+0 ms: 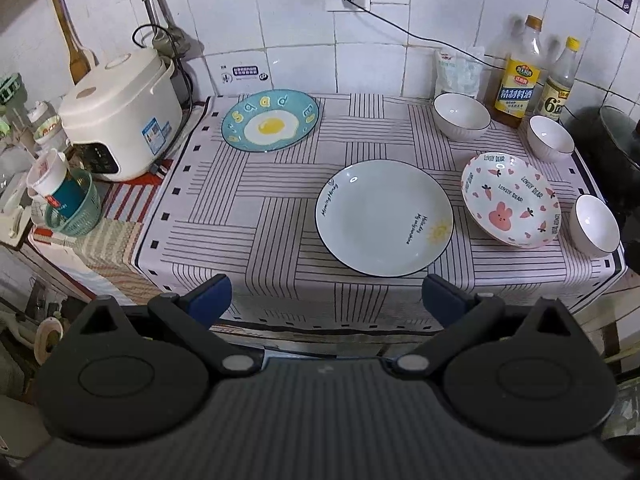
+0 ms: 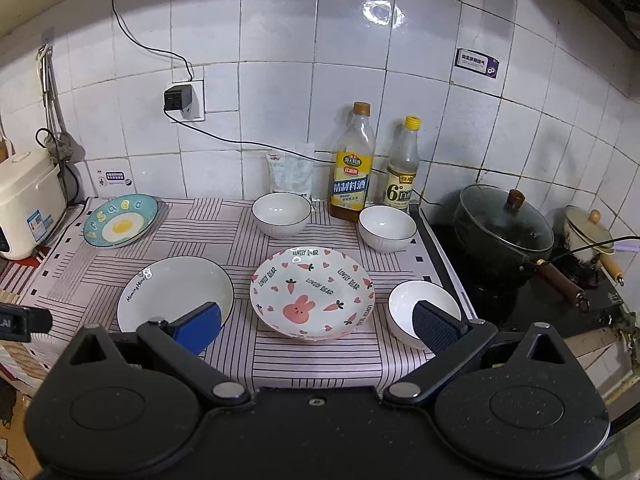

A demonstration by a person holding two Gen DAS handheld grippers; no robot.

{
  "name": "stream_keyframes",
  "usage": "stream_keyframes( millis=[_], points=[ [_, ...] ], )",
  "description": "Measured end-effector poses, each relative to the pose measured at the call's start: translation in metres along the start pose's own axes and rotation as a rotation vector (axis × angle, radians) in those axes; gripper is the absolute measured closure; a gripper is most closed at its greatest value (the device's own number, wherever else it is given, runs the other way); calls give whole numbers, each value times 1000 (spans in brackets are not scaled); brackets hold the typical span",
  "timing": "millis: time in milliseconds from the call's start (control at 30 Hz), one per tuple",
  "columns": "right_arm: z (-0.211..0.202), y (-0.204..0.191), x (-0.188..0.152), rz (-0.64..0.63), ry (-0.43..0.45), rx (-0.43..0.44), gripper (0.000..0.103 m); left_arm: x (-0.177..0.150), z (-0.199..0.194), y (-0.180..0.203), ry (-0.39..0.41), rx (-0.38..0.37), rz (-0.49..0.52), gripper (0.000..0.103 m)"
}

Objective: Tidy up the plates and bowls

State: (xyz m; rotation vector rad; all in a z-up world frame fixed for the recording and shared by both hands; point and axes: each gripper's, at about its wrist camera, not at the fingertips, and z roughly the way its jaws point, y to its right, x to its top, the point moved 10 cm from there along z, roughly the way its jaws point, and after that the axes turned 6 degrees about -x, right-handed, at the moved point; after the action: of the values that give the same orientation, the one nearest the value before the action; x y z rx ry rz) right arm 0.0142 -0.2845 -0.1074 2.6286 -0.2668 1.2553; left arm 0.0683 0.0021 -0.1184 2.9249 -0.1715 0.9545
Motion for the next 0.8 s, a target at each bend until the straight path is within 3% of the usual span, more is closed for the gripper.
stream_keyframes(
  millis=[167,800],
  points=[
    [-1,-1,3,-20,5,-2,0,8,-8,-4,23,10,20,0],
    [8,-14,1,-83,2,10,0,6,4,-9,-50,-13,32,0]
  ],
)
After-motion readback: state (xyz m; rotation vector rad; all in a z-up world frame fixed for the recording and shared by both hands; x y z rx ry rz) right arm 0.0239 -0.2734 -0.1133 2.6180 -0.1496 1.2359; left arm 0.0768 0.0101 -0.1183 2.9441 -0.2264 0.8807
